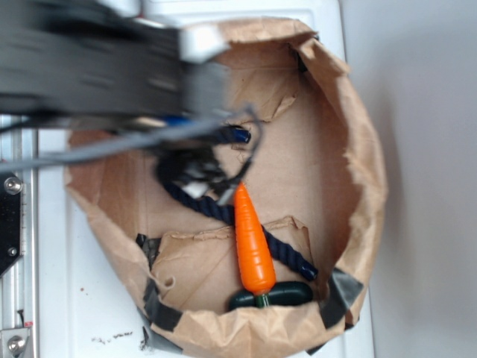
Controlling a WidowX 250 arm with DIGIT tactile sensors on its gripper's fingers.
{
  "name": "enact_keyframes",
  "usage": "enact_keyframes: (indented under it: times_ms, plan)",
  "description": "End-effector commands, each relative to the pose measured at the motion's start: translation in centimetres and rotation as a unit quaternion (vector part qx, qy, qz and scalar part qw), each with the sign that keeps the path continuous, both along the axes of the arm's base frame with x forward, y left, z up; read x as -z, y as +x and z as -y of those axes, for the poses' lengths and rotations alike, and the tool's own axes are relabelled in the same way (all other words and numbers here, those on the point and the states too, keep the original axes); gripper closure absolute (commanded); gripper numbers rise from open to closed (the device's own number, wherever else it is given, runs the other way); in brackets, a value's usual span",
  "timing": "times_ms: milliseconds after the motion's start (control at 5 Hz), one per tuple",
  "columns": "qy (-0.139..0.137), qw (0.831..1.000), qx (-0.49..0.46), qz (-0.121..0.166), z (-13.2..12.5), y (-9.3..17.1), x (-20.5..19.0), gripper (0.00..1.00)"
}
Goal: Grab the white paper.
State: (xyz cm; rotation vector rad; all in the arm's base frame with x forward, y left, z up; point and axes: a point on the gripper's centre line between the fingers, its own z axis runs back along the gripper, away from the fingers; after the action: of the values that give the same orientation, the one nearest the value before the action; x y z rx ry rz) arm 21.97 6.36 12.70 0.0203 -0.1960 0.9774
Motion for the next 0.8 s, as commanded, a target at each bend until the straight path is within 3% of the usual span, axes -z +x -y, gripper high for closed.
enact_keyframes:
  times_ms: [0,600]
  plan:
    - [-0.001,0.988,-0.147,0.051,-1.3,-0.6,-0.1,0.0]
    - [0.006,0.977,-0.208,0.041,-2.2,4.3,-0.9,0.0]
